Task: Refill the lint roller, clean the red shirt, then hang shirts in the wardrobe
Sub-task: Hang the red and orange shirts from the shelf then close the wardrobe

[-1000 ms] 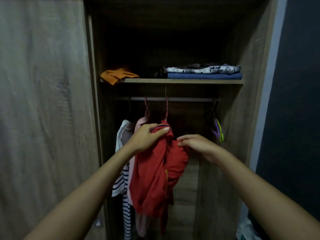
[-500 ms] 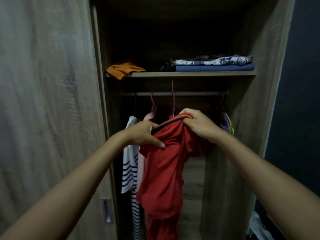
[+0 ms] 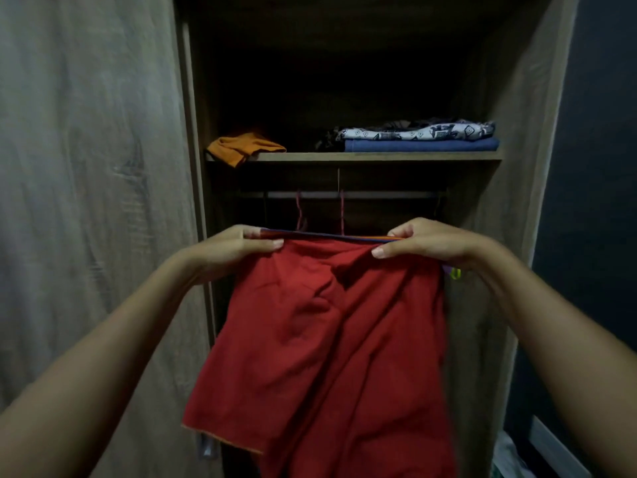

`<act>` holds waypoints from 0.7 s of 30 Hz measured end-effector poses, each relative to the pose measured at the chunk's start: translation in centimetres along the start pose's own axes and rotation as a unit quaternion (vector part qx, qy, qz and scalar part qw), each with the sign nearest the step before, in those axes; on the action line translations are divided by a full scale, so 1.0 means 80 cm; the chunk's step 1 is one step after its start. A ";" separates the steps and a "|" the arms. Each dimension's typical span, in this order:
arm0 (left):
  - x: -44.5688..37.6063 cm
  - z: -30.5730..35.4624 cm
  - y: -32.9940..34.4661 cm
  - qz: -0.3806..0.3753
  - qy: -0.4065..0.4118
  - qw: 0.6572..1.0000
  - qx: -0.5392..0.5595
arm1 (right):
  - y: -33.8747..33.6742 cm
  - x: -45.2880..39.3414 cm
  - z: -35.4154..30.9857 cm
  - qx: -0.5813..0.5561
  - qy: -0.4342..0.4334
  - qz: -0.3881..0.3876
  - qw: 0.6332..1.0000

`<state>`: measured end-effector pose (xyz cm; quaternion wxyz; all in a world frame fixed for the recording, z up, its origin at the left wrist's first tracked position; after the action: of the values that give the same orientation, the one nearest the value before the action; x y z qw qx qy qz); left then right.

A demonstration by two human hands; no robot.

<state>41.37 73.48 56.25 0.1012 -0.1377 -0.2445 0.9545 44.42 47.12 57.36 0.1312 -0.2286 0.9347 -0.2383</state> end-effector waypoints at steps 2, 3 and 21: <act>-0.006 0.009 -0.008 0.049 0.038 0.995 -0.075 | 0.013 0.011 -0.004 -0.032 0.021 -0.048 0.998; -0.009 0.013 -0.013 0.085 0.056 0.984 -0.145 | 0.019 0.014 -0.008 -0.052 0.024 -0.061 0.996; 0.013 0.018 0.077 0.142 0.070 0.938 -0.308 | 0.104 -0.015 -0.025 -0.383 0.039 0.078 0.919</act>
<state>39.16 67.81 54.15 -0.0663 -0.2615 -0.4968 0.8249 41.75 54.97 55.02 0.0148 -0.1778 0.9739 0.1406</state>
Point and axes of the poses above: each hand's wrist, its own x-axis away from the middle knuckle, its own y-axis out of the palm, z = x × y, the point moved 7 cm from there along -x, towards the middle knuckle, and after that the axes turned 10 degrees about -x, right-handed, at the moved point
